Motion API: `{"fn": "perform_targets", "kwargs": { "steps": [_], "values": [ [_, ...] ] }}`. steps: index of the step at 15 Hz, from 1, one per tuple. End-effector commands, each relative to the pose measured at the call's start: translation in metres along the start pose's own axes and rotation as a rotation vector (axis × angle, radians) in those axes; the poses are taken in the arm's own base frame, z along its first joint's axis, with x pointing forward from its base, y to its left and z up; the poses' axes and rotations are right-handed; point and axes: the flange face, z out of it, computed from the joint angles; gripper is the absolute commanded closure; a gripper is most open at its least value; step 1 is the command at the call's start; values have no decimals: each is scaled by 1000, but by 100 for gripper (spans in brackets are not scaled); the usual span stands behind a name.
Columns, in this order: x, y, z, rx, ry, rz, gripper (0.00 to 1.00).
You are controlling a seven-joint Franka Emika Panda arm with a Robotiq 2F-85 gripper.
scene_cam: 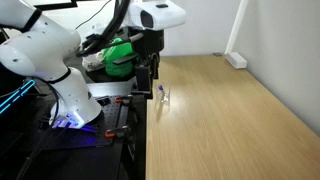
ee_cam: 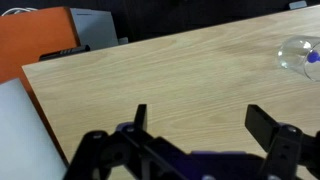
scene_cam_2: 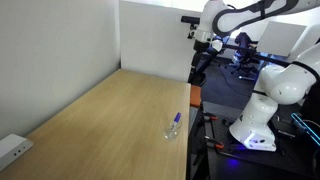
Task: Get the marker from the colourless cup and place it on the table
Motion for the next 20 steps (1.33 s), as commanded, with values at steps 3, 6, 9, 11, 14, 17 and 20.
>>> {"fn": "perform_targets", "kwargs": {
  "steps": [3, 6, 9, 11, 14, 17, 20],
  "values": [
    [0, 0, 0, 0, -1, 0, 0],
    [0, 0, 0, 0, -1, 0, 0],
    [0, -8, -4, -10, 36, -1, 0],
    [0, -17, -7, -18, 57, -12, 0],
    [1, -34, -11, -34, 77, -17, 0],
    [2, -56, -13, -44, 87, -26, 0],
    [4, -76, -15, -47, 97, -38, 0]
  ]
}}
